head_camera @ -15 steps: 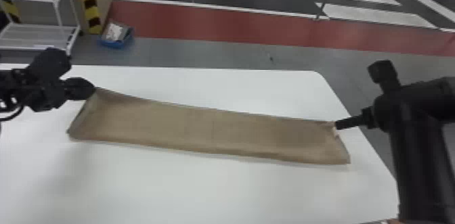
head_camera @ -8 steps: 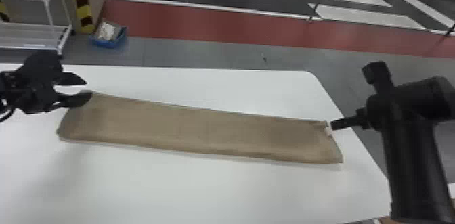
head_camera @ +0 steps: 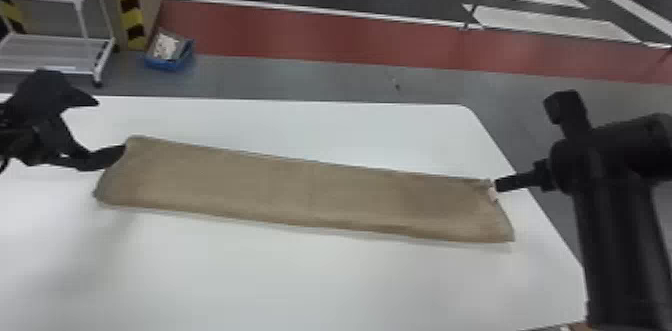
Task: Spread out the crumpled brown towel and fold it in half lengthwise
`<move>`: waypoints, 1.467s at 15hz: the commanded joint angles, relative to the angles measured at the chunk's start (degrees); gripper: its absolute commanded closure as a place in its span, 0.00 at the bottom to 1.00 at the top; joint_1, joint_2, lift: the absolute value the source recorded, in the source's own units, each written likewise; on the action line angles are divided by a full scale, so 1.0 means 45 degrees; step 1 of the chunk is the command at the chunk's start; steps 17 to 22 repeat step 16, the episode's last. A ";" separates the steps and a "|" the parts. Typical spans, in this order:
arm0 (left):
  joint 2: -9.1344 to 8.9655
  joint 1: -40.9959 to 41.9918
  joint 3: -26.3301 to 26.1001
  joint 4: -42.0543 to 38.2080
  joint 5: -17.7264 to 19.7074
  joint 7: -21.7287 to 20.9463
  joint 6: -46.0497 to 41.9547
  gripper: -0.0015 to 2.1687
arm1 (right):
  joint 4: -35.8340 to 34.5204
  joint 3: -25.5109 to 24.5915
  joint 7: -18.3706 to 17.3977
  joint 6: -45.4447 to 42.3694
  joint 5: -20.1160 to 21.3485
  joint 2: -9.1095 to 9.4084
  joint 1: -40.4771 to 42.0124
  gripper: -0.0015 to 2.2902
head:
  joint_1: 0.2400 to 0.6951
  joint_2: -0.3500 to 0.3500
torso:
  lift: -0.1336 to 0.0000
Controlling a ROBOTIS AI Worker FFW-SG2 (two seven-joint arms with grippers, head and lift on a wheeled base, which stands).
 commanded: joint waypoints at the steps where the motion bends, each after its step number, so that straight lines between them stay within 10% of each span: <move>1: 0.0061 0.0145 0.0166 -0.0161 0.0117 -0.0102 0.0026 0.04 | -0.0019 0.0012 0.0020 0.0058 -0.0006 0.0000 -0.0054 0.04 | 1.00 0.16 | 0.07; 22: 0.0529 0.0985 0.1025 -0.1293 0.0644 -0.0864 0.0534 0.03 | -0.0644 -0.0027 0.0137 0.0683 -0.0084 0.0371 0.0161 0.04 | 1.00 0.21 | 0.07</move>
